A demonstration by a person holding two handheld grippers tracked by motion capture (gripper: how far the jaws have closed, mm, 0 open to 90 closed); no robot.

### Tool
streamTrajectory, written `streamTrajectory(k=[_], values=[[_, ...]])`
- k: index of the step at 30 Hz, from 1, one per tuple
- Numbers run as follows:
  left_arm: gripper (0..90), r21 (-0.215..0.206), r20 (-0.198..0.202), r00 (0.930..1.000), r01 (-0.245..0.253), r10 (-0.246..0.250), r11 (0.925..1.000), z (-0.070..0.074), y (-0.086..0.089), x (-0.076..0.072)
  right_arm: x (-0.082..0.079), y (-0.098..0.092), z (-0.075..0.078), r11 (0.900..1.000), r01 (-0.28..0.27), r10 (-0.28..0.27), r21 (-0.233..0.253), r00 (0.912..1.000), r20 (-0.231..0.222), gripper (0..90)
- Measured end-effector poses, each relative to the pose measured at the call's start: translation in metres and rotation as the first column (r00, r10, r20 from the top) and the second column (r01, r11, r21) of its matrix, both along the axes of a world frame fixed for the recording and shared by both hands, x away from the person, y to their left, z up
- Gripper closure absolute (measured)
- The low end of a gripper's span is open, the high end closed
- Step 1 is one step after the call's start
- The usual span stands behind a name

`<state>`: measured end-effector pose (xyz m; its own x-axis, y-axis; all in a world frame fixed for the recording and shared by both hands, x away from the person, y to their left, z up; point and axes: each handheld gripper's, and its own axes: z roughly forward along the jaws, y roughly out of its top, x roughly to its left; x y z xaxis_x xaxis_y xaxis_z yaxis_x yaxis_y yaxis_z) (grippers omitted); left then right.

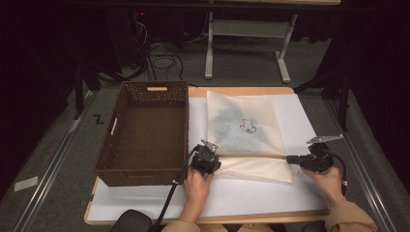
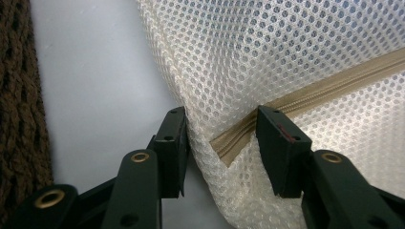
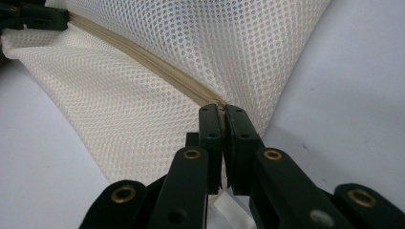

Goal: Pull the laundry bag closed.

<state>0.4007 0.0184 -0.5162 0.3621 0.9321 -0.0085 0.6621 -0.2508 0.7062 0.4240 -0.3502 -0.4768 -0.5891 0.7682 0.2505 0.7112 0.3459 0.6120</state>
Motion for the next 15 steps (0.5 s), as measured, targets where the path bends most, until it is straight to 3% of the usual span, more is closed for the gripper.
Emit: streamTrajectory(k=[15], values=[[55.5,0.003,0.003,1.0000,0.001,-0.001,1.0000,-0.0001,-0.0002,-0.0004,-0.0009,-0.0020,0.0005,1.000,0.008,-0.008,0.009,1.0000,0.000,86.4]])
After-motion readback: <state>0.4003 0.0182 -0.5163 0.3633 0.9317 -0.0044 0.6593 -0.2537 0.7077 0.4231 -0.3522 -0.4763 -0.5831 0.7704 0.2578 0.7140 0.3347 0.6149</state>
